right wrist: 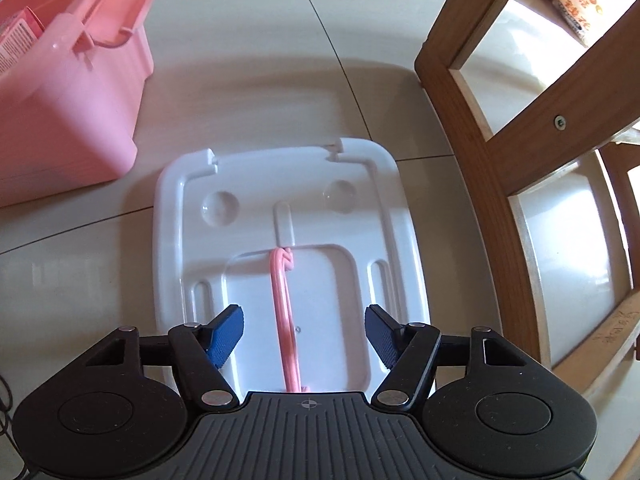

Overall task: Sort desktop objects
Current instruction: 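Close the right gripper on the pink handle of the white lid, then lift the white lid with the right gripper and carry it over the bin, then grasp the lid handle with the left gripper while the right gripper holds it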

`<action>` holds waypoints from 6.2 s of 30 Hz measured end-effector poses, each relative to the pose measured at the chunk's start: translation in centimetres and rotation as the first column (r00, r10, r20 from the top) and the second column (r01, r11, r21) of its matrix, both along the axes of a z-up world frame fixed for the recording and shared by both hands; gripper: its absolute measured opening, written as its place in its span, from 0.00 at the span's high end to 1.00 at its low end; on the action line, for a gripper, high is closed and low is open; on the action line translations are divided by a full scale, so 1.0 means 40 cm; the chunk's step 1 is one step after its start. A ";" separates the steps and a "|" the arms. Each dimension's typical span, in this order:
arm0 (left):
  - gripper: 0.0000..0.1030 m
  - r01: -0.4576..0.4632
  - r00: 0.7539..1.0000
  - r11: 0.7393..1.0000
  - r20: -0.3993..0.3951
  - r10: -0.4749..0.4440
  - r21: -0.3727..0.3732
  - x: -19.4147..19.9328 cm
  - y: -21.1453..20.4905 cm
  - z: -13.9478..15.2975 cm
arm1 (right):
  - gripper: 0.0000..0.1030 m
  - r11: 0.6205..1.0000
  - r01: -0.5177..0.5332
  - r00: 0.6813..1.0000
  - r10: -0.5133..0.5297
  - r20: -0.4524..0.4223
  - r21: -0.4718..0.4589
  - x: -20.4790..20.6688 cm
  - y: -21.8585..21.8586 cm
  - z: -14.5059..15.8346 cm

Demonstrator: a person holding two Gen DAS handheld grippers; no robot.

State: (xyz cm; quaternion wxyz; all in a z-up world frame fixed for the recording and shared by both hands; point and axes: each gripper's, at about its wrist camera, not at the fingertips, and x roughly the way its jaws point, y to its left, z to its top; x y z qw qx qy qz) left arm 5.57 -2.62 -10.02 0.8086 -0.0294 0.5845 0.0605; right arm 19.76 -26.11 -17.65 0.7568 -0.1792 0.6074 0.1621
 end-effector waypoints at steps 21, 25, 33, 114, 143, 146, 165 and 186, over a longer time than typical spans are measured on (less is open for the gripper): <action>0.09 -0.028 0.999 0.999 -0.039 0.027 -0.026 -0.003 0.026 -0.039 | 0.94 0.997 -0.075 0.997 0.074 -0.027 -0.031 -0.012 0.017 -0.058; 0.09 -0.034 0.998 0.999 -0.045 0.033 -0.033 -0.004 0.031 -0.040 | 0.95 0.997 -0.078 0.997 0.077 -0.027 -0.025 -0.026 0.016 -0.041; 0.09 -0.019 0.999 0.999 -0.032 0.018 -0.042 -0.003 0.018 -0.023 | 0.95 0.994 -0.108 0.994 0.108 0.003 -0.011 -0.052 0.009 0.026; 0.09 -0.205 0.979 0.965 -0.041 0.201 -0.162 -0.038 0.164 0.165 | 0.95 0.699 -0.706 0.687 0.714 0.135 -0.109 0.020 0.601 0.381; 0.09 -0.248 0.969 0.951 -0.066 0.239 -0.185 -0.014 0.195 0.147 | 0.94 0.547 -0.825 0.535 0.837 0.113 -0.144 0.022 0.733 0.330; 0.09 -0.248 0.969 0.951 -0.066 0.239 -0.187 -0.014 0.194 0.147 | 0.94 0.520 -0.841 0.507 0.854 0.115 -0.150 0.011 0.739 0.326; 0.09 -0.218 0.975 0.968 0.004 0.220 -0.124 0.008 0.216 0.192 | 0.79 0.577 -0.814 0.564 0.811 0.156 -0.059 0.026 0.727 0.354; 0.09 0.259 0.961 0.965 0.089 -0.261 0.039 0.196 0.242 0.275 | 0.70 0.808 -0.568 0.820 0.541 0.186 0.155 0.060 0.520 0.433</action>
